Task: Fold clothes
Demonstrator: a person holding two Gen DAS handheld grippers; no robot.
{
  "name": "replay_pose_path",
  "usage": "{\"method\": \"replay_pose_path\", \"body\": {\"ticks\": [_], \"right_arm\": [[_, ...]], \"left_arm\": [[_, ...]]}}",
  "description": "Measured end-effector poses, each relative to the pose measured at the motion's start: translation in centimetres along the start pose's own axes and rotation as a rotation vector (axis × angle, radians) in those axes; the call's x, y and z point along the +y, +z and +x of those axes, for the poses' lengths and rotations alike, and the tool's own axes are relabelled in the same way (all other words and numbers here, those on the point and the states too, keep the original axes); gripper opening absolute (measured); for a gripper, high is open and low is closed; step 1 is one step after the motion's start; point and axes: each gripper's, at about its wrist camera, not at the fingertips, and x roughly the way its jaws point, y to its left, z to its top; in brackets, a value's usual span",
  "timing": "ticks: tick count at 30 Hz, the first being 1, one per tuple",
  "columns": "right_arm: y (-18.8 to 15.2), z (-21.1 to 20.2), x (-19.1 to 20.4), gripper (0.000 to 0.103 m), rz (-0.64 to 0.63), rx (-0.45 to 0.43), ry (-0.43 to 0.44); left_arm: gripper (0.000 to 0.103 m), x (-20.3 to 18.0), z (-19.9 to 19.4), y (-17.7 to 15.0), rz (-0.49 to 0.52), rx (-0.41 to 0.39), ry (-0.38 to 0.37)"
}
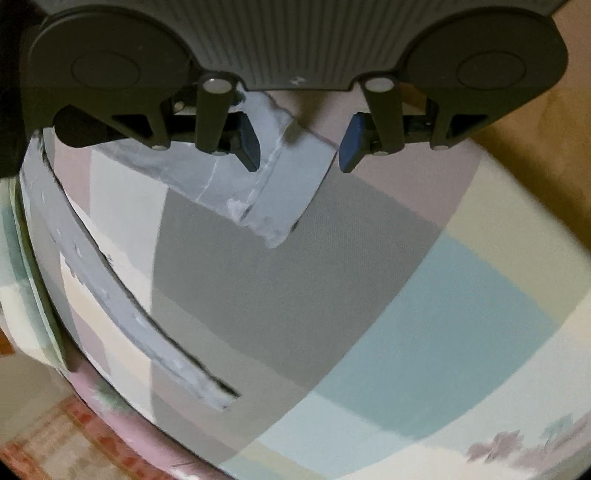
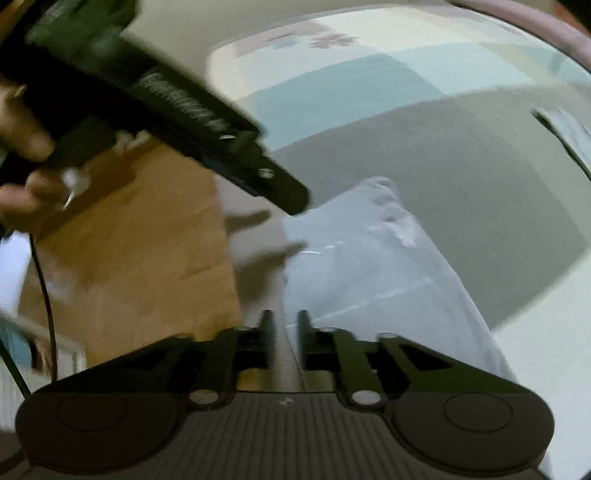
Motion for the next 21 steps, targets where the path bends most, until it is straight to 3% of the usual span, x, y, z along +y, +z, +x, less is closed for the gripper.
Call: {"method": "replay_pose_path", "body": {"ticks": [3, 7, 11, 12, 14, 16, 17, 19, 21], "right_arm": [[-1.9, -3.1, -2.5, 0.039, 0.152, -0.045, -0.039], [-7.8, -8.5, -6.1, 0.043, 0.378, -0.044, -0.188], [-14.4, -14.0, -8.4, 0.043, 0.582, -0.035, -0.352], [-16.2, -15.5, -8.7, 0.044, 0.634, -0.042, -0.394], [-19.5, -18.2, -9.3, 0.047, 0.734, -0.058, -0.478], [-22.6, -20.4, -9.5, 0.050, 0.828, -0.070, -0.565], [-24.7, -21.8, -9.9, 0.050, 0.876, -0.077, -0.613], [-27.9, -23.1, -9.6, 0.052, 0.933, -0.073, -0.696], [-31.1, -24.7, -10.2, 0.052, 0.960, -0.060, -0.774]], "left_arm": [[0.046, -2.9, 0.4, 0.4, 0.148, -0.021, -0.010], [0.047, -7.8, 2.9, -0.3, 0.355, 0.024, -0.109], [0.047, -12.8, 5.2, -2.6, 0.632, 0.049, -0.188], [0.047, -13.8, 5.7, -3.1, 0.697, 0.049, -0.194], [0.048, -14.5, 6.6, -3.8, 0.783, 0.039, -0.134], [0.048, -13.5, 7.5, -3.4, 0.770, 0.034, -0.026], [0.055, -12.2, 7.5, -2.6, 0.719, 0.038, -0.016], [0.051, -10.9, 7.1, -1.4, 0.659, 0.064, 0.016], [0.049, -11.3, 6.4, -0.6, 0.665, 0.095, 0.047]]}}
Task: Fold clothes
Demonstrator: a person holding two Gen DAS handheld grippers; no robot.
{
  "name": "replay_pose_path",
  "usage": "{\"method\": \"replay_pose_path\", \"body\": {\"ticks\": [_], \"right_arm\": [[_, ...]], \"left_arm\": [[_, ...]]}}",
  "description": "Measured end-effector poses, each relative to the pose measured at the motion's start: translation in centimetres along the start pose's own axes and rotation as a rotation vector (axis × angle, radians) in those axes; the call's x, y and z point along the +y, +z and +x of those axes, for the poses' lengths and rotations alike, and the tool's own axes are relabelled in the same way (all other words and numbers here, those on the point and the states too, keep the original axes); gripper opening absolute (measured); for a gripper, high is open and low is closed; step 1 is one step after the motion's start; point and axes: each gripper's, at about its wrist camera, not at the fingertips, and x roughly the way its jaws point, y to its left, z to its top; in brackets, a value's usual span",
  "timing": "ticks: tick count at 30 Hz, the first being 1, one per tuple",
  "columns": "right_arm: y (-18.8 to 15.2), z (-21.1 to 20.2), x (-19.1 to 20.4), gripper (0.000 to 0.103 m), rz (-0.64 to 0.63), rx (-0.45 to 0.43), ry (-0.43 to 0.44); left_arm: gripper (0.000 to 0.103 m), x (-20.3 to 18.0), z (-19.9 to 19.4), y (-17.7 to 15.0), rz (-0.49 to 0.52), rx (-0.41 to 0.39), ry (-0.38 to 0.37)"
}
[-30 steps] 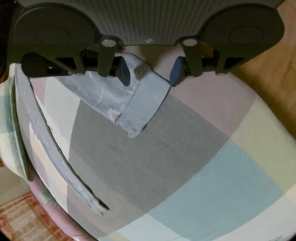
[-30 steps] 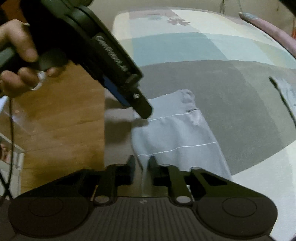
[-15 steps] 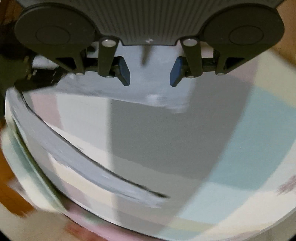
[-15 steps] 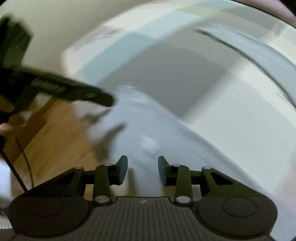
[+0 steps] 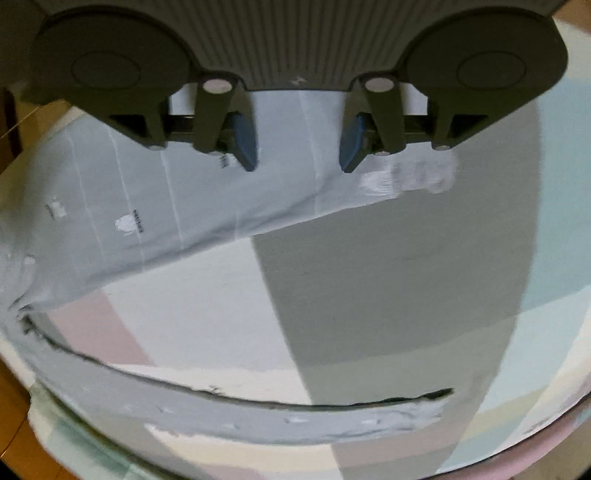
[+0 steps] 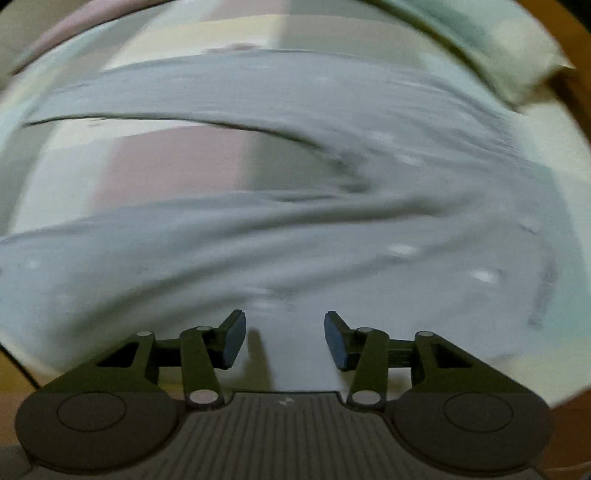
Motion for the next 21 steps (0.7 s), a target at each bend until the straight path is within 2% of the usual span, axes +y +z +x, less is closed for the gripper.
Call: {"method": "replay_pose_path", "body": {"ticks": [3, 5, 9, 10, 11, 13, 14, 17, 21], "right_arm": [[-0.1, 0.8, -3.0, 0.056, -0.007, -0.056, -0.043], [0.6, 1.9, -3.7, 0.061, -0.049, -0.087, -0.025], [0.7, 3.4, -5.2, 0.062, -0.093, -0.107, 0.019], [0.5, 3.7, -5.6, 0.064, -0.101, -0.109, 0.030], [-0.1, 3.7, -6.3, 0.071, -0.116, -0.112, 0.031], [-1.6, 3.1, -7.5, 0.083, -0.130, -0.115, 0.015], [-2.6, 3.0, -8.9, 0.087, -0.087, -0.106, 0.023], [-4.7, 2.5, -11.6, 0.094, -0.024, -0.085, 0.020], [-5.6, 2.2, -12.9, 0.094, -0.001, -0.036, -0.003]], "left_arm": [[0.049, -2.3, -1.0, 1.9, 0.024, 0.003, -0.053], [0.049, -5.9, -0.9, 3.6, 0.073, -0.016, -0.115], [0.049, -14.7, 1.1, 7.3, 0.155, -0.055, -0.275], [0.050, -17.0, 1.7, 8.0, 0.184, -0.062, -0.308], [0.050, -19.1, 2.3, 8.8, 0.211, -0.068, -0.336], [0.050, -22.7, 3.4, 10.0, 0.255, -0.073, -0.375], [0.050, -24.0, 3.9, 10.5, 0.267, -0.069, -0.396], [0.050, -27.0, 4.6, 11.6, 0.328, -0.075, -0.422], [0.050, -31.2, 5.8, 14.2, 0.362, -0.112, -0.430]]}}
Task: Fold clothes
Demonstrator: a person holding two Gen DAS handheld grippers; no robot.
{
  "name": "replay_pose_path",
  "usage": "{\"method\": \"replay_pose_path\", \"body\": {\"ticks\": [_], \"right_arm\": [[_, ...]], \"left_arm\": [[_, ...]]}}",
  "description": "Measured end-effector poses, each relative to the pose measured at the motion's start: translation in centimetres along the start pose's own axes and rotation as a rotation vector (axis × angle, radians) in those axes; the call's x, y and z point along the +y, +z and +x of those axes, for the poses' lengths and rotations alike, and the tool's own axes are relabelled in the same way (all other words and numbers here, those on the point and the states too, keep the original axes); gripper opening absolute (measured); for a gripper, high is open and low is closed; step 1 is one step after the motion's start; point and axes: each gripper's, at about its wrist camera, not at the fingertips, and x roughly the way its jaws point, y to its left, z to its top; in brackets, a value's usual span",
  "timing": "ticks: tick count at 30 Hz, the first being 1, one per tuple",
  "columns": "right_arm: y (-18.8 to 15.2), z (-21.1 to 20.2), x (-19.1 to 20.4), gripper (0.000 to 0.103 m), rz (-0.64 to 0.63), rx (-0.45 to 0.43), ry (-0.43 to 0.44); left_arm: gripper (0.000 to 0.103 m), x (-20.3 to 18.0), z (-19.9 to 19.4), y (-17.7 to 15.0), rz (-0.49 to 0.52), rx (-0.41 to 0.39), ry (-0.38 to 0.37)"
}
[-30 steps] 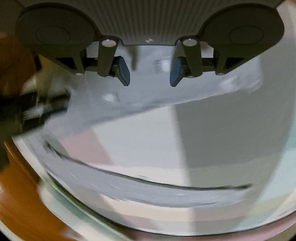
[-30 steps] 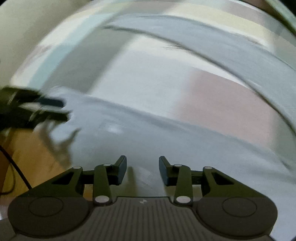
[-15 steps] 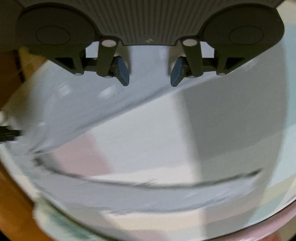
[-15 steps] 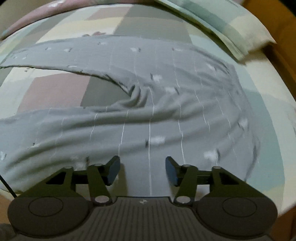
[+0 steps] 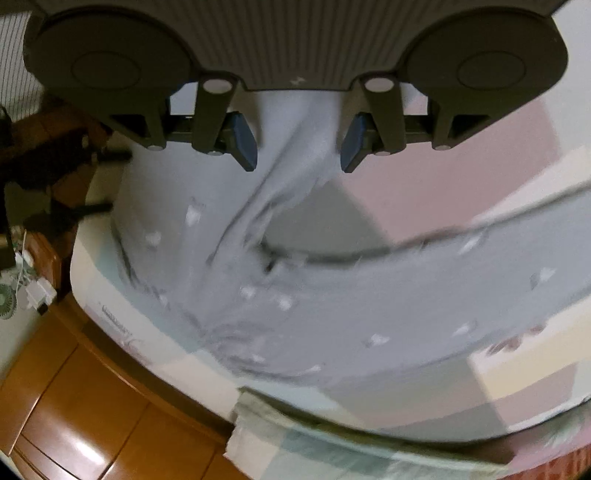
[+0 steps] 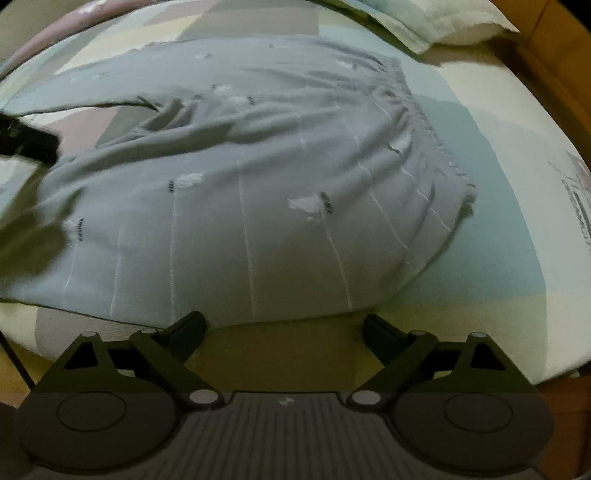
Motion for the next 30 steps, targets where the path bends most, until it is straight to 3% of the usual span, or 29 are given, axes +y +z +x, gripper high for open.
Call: {"method": "replay_pose_path", "body": {"ticks": [5, 8, 9, 12, 18, 23, 30], "right_arm": [[1.0, -0.5, -0.3, 0.092, 0.041, -0.038, 0.018], [1.8, -0.7, -0.5, 0.092, 0.037, -0.069, 0.048], [2.1, -0.7, -0.5, 0.092, 0.034, -0.075, 0.058], [2.3, -0.5, -0.9, 0.091, 0.009, -0.078, 0.061], [2.3, -0.8, -1.7, 0.091, -0.019, -0.096, 0.057], [4.6, 1.2, -1.8, 0.091, -0.086, -0.150, 0.068], [2.7, 2.2, -6.8, 0.093, -0.163, -0.090, -0.008]], "left_arm": [[0.050, -1.8, 4.6, 3.5, 0.077, 0.001, 0.006], [0.050, -2.1, 6.9, 4.1, 0.125, 0.017, 0.090], [0.054, -2.1, 7.2, 4.3, 0.136, 0.012, 0.123], [0.055, -1.5, 6.8, 4.4, 0.158, 0.000, 0.195], [0.051, -1.0, 4.9, 4.9, 0.101, 0.001, 0.188], [0.051, -1.9, 3.6, 5.0, 0.055, -0.014, 0.157], [0.052, -3.5, 1.7, 1.8, 0.102, 0.064, 0.100]]}}
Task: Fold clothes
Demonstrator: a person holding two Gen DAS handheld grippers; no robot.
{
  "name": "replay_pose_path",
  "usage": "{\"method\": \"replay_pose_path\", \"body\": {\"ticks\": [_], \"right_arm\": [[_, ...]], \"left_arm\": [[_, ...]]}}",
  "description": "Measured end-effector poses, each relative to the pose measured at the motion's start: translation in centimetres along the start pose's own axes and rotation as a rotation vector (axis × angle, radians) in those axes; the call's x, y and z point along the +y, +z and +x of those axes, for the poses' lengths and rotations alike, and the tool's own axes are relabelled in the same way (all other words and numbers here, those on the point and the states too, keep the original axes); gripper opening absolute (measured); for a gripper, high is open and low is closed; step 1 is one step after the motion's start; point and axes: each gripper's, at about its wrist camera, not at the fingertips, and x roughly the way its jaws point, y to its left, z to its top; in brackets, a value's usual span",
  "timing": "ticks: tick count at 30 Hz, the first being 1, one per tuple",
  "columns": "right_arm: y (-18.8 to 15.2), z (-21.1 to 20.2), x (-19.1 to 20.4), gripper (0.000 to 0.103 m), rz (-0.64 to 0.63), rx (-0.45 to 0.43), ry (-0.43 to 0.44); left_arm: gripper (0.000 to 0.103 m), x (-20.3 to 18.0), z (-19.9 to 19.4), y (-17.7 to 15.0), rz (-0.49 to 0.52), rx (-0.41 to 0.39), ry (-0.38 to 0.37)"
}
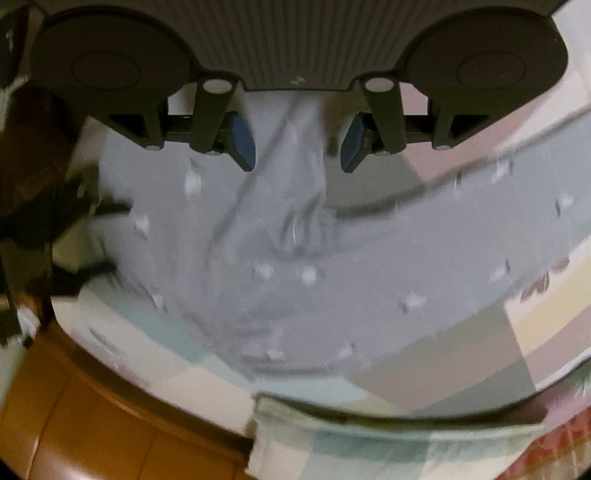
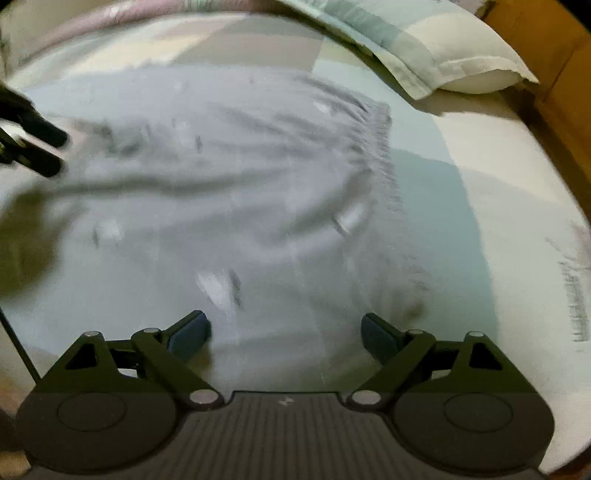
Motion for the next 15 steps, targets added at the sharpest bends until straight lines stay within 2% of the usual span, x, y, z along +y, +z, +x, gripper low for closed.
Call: {"method": "replay_pose_path", "body": {"ticks": [4, 8, 10, 13, 15], "right_arm": [[0.5, -1.6, 1.4, 0.089, -0.045, 0.049, 0.001], [2.4, -2.5, 7.3, 0.089, -0.110, -0.034, 0.173], [3.0, -1.7, 10.8, 0.089, -0.158, -0.064, 0.219], [3.5, -0.1, 14.6, 0.089, -0.194, -0.081, 0.201], [3.1, 0.1, 15.4, 0.090, -0.213, -0.093, 0.187]], "left_arm": [[0.052, 0.3, -1.7, -2.8, -0.018, 0.053, 0.041], [0.052, -0.7, -2.7, -5.4, 0.063, 0.082, 0.066], [0.052, -1.4, -2.7, -6.7, 0.107, 0.085, 0.065], [0.052, -2.3, -2.0, -8.3, 0.133, 0.082, 0.063], [0.053, -2.8, -1.9, -9.2, 0.146, 0.079, 0.059]]}}
